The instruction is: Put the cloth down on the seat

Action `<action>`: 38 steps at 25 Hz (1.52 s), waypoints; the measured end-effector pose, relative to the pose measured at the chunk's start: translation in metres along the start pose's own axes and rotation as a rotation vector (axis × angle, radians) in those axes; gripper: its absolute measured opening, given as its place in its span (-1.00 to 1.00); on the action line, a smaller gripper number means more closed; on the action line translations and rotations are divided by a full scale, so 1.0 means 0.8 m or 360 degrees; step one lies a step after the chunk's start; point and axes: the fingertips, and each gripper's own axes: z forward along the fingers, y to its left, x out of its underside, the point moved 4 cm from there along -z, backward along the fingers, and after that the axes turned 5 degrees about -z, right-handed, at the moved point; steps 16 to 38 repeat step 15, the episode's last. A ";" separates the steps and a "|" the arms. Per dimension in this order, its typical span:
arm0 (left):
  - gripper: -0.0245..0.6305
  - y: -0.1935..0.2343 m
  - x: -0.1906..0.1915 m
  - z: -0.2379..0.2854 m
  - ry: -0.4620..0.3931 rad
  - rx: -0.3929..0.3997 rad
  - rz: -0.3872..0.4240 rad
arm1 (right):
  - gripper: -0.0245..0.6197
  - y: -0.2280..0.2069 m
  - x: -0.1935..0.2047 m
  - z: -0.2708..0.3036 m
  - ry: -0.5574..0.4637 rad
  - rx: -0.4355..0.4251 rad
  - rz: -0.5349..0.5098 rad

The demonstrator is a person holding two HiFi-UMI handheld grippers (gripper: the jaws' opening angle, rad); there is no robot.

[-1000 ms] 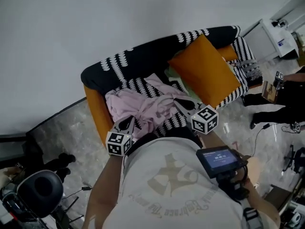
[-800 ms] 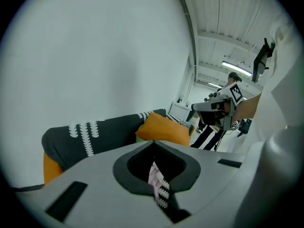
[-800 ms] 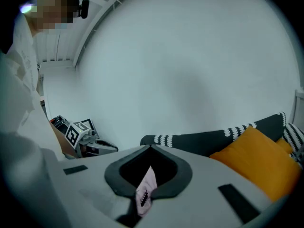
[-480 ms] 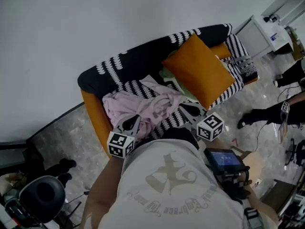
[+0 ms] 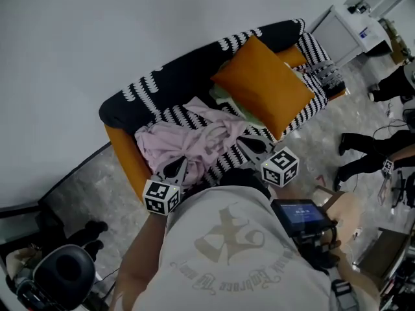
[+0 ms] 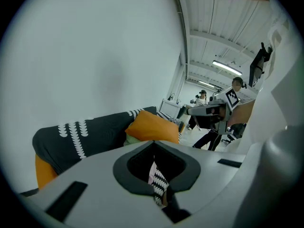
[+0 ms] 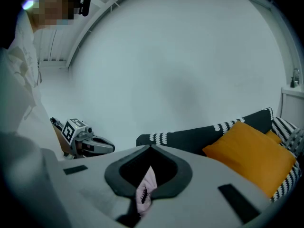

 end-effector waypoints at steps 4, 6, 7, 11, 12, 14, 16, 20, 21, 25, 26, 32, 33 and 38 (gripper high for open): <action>-0.89 0.003 0.001 0.004 -0.0001 0.0011 -0.0029 | -0.88 -0.006 -0.002 0.003 0.0023 0.0022 0.0008; -0.89 0.005 0.002 0.003 0.0001 0.0014 -0.0043 | -0.88 -0.004 -0.004 0.005 0.0033 0.0025 0.0006; -0.89 0.007 0.003 0.002 0.0001 0.0014 -0.0049 | -0.88 -0.003 -0.005 0.007 0.0039 0.0023 0.0003; -0.89 0.019 0.002 0.001 -0.0005 0.0007 -0.0069 | -0.88 0.001 -0.010 0.014 0.0056 0.0027 -0.0013; -0.89 0.021 0.000 0.000 -0.0007 0.0007 -0.0071 | -0.88 0.002 -0.012 0.015 0.0057 0.0029 -0.0015; -0.89 0.025 -0.002 -0.002 -0.0011 0.0009 -0.0074 | -0.88 0.004 -0.015 0.018 0.0059 0.0032 -0.0019; -0.89 0.026 -0.003 -0.003 -0.0013 0.0011 -0.0074 | -0.88 0.005 -0.017 0.019 0.0061 0.0033 -0.0021; -0.89 0.026 -0.003 -0.003 -0.0013 0.0011 -0.0074 | -0.88 0.005 -0.017 0.019 0.0061 0.0033 -0.0021; -0.89 0.026 -0.003 -0.003 -0.0013 0.0011 -0.0074 | -0.88 0.005 -0.017 0.019 0.0061 0.0033 -0.0021; -0.89 0.026 -0.003 -0.003 -0.0013 0.0011 -0.0074 | -0.88 0.005 -0.017 0.019 0.0061 0.0033 -0.0021; -0.89 0.026 -0.003 -0.003 -0.0013 0.0011 -0.0074 | -0.88 0.005 -0.017 0.019 0.0061 0.0033 -0.0021; -0.89 0.026 -0.003 -0.003 -0.0013 0.0011 -0.0074 | -0.88 0.005 -0.017 0.019 0.0061 0.0033 -0.0021; -0.89 0.026 -0.003 -0.003 -0.0013 0.0011 -0.0074 | -0.88 0.005 -0.017 0.019 0.0061 0.0033 -0.0021; -0.89 0.026 -0.003 -0.003 -0.0013 0.0011 -0.0074 | -0.88 0.005 -0.017 0.019 0.0061 0.0033 -0.0021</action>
